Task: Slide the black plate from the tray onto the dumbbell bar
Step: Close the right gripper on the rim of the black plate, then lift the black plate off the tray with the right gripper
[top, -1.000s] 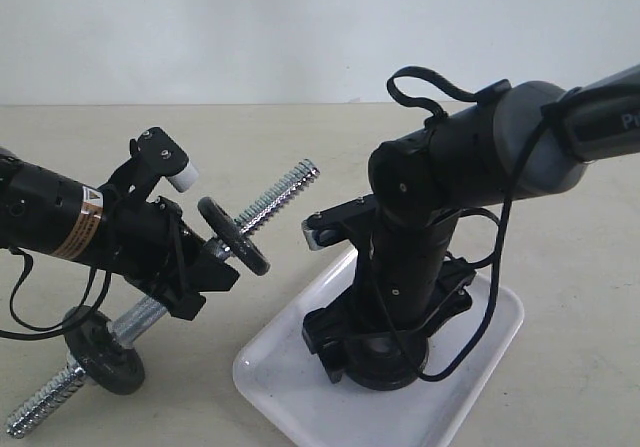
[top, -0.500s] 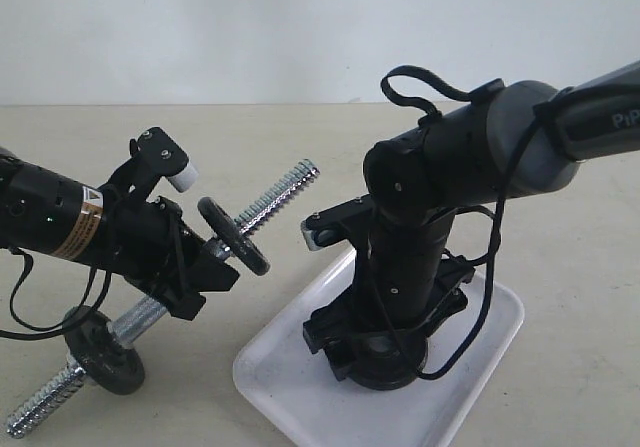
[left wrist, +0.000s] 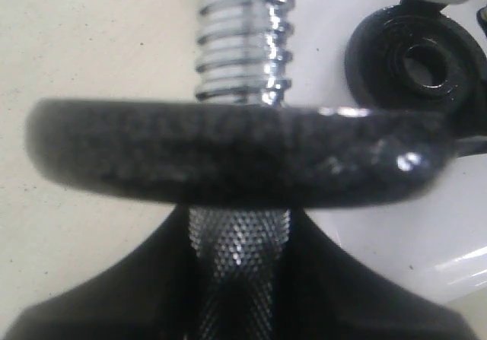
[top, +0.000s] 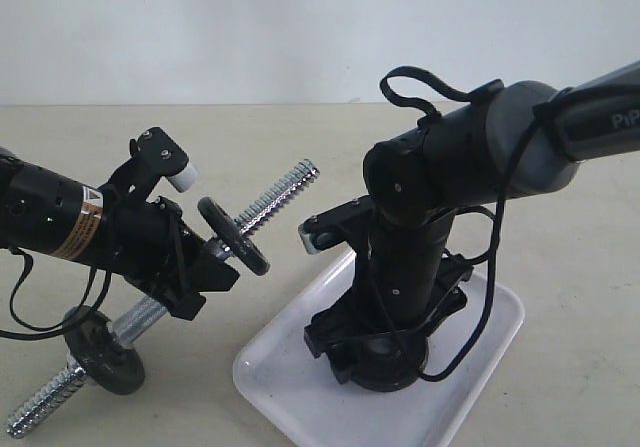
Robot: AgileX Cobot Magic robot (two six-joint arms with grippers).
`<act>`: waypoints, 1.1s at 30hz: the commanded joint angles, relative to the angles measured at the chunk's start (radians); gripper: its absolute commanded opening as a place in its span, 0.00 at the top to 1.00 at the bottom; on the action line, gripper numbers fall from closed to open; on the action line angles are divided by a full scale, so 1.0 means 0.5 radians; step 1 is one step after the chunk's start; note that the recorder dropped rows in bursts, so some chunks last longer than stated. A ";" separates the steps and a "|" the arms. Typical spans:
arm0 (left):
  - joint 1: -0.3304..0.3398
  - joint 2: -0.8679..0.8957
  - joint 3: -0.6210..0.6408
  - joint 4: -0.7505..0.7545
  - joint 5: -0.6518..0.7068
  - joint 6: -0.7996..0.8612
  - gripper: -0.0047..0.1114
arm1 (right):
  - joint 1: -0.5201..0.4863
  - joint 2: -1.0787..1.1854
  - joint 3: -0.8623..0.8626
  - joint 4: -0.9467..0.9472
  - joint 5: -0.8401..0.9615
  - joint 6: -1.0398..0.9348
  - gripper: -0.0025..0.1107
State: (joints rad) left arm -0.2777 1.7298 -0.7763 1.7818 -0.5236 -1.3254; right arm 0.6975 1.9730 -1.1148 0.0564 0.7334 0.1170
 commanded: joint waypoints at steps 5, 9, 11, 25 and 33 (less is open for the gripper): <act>-0.004 -0.095 -0.054 -0.075 -0.099 0.032 0.92 | 0.000 0.123 0.050 0.042 -0.112 -0.162 0.97; -0.004 -0.095 -0.054 -0.075 -0.103 0.023 0.92 | -0.004 0.096 0.050 0.042 -0.093 -0.234 0.98; -0.004 -0.095 -0.054 -0.075 -0.103 0.013 0.92 | -0.004 0.030 0.050 0.042 -0.089 -0.264 0.98; -0.004 -0.095 -0.054 -0.075 -0.103 -0.011 0.92 | -0.009 -0.284 0.050 0.013 -0.070 -0.374 0.98; -0.004 -0.095 -0.054 -0.075 -0.099 -0.009 0.92 | -0.332 -0.284 0.050 0.350 0.011 -0.698 0.98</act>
State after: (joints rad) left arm -0.2777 1.7298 -0.7763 1.7818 -0.5236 -1.3405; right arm 0.5780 1.8527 -1.0848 0.1554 0.7281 -0.1517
